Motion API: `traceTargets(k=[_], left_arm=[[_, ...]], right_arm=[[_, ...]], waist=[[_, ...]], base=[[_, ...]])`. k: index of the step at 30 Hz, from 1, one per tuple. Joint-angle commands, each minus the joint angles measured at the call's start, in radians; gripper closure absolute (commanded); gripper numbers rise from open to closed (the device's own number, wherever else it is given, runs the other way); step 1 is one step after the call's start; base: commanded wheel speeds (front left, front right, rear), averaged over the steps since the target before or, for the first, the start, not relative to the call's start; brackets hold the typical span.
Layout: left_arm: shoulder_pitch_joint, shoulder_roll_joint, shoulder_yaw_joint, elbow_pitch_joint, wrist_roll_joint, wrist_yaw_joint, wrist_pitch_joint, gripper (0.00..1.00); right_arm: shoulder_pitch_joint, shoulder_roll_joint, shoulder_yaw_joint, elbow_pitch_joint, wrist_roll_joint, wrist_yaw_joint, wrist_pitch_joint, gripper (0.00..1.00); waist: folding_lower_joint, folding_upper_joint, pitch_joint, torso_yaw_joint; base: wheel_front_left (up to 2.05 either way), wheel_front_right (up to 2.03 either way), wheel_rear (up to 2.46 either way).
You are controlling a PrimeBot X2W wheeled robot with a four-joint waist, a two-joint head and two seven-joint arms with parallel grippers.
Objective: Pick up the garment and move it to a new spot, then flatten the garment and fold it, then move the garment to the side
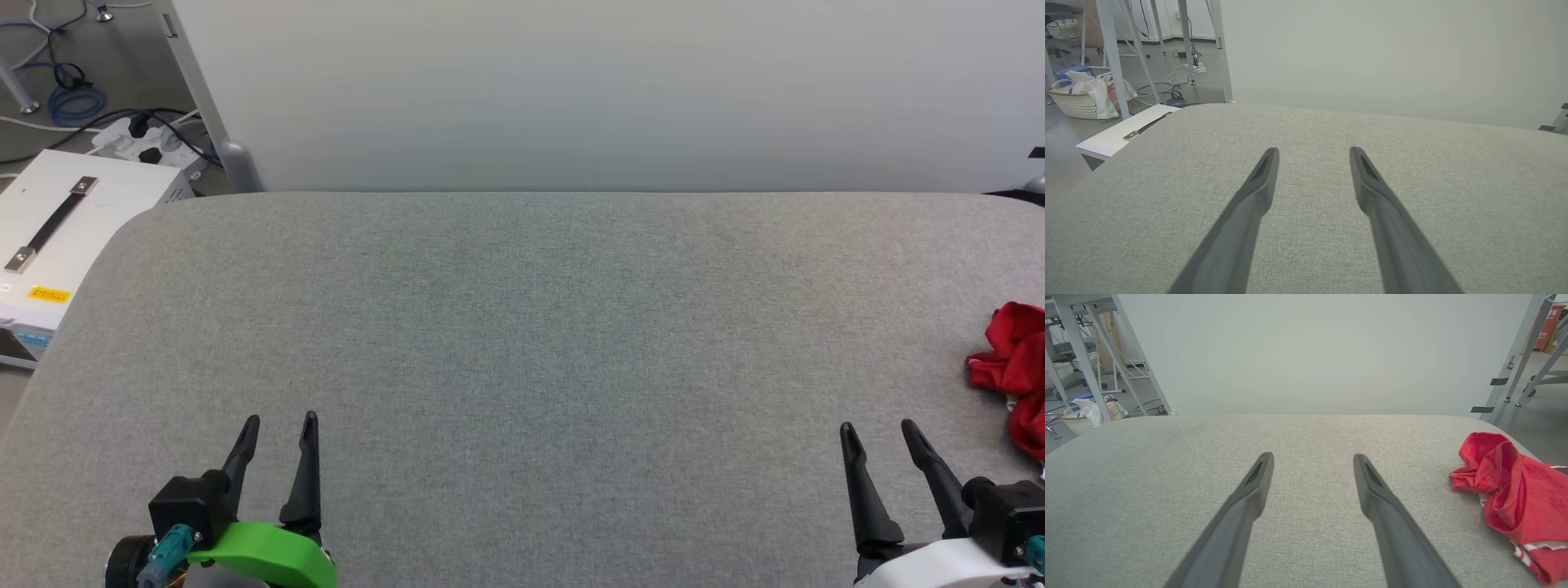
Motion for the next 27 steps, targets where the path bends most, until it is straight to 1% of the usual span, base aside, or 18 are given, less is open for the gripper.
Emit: traceTargets(k=[1,27], left_arm=[[0.000,0.000,0.000,0.000,-0.001,0.000,0.000,1.00],[-0.006,-0.042,0.030,-0.030,0.074,-0.006,0.048,1.00]], right_arm=[[0.000,0.000,0.000,0.000,0.000,0.000,0.000,1.00],[-0.042,0.000,0.009,0.043,-0.029,0.000,0.001,1.00]], waist=[[0.0000,0.0000,0.000,0.000],[0.0000,0.0000,0.003,-0.005]], base=[[0.00,0.00,0.00],[0.00,0.00,0.00]])
